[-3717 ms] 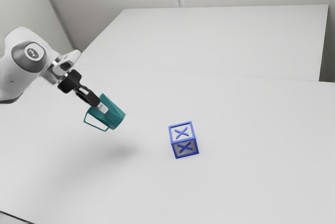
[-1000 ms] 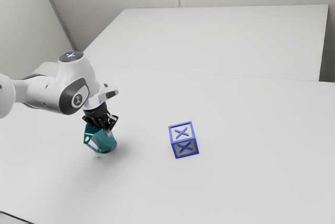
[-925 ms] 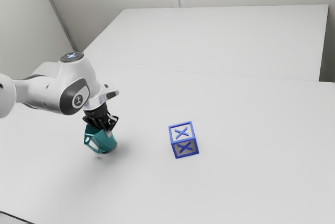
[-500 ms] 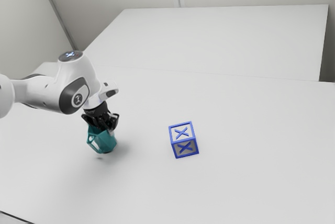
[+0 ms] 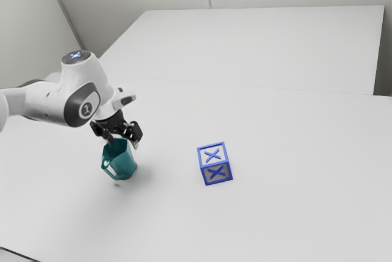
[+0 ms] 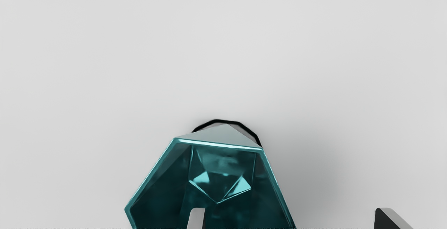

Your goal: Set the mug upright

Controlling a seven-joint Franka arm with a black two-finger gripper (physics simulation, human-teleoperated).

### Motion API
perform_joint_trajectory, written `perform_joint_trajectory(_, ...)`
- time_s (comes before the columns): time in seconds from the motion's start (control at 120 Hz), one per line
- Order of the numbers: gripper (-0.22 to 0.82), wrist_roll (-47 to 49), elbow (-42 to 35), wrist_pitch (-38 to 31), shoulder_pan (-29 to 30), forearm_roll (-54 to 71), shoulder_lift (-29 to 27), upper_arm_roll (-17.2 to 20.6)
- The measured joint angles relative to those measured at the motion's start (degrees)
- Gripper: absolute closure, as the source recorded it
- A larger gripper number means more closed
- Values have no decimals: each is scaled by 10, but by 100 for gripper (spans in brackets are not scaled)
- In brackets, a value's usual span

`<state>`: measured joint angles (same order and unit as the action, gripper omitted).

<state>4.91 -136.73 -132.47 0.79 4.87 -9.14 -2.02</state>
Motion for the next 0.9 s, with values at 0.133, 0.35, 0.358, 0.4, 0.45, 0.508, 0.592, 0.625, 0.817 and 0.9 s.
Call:
perform_joint_trajectory(0.133, 5, -1, 39, 33, -2, -2, 3, 1)
perform_joint_trajectory(0.35, 3, -2, 131, 120, -5, -6, 28, 7)
perform_joint_trajectory(0.358, 3, -2, 135, 124, -5, -6, 30, 8)
perform_joint_trajectory(0.4, 3, -2, 157, 143, -7, -6, 38, 10)
perform_joint_trajectory(0.45, 3, -2, 183, 167, -8, -6, 46, 11)
perform_joint_trajectory(0.508, 3, -2, 210, 194, -8, -6, 54, 12)
perform_joint_trajectory(0.592, 3, -2, 251, 230, -7, -6, 66, 16)
perform_joint_trajectory(0.625, 3, -1, 266, 244, -8, -6, 69, 16)
perform_joint_trajectory(0.817, 2, -1, 348, 312, -19, -6, 84, 17)
perform_joint_trajectory(0.9, 2, -1, 377, 337, -24, -6, 87, 17)
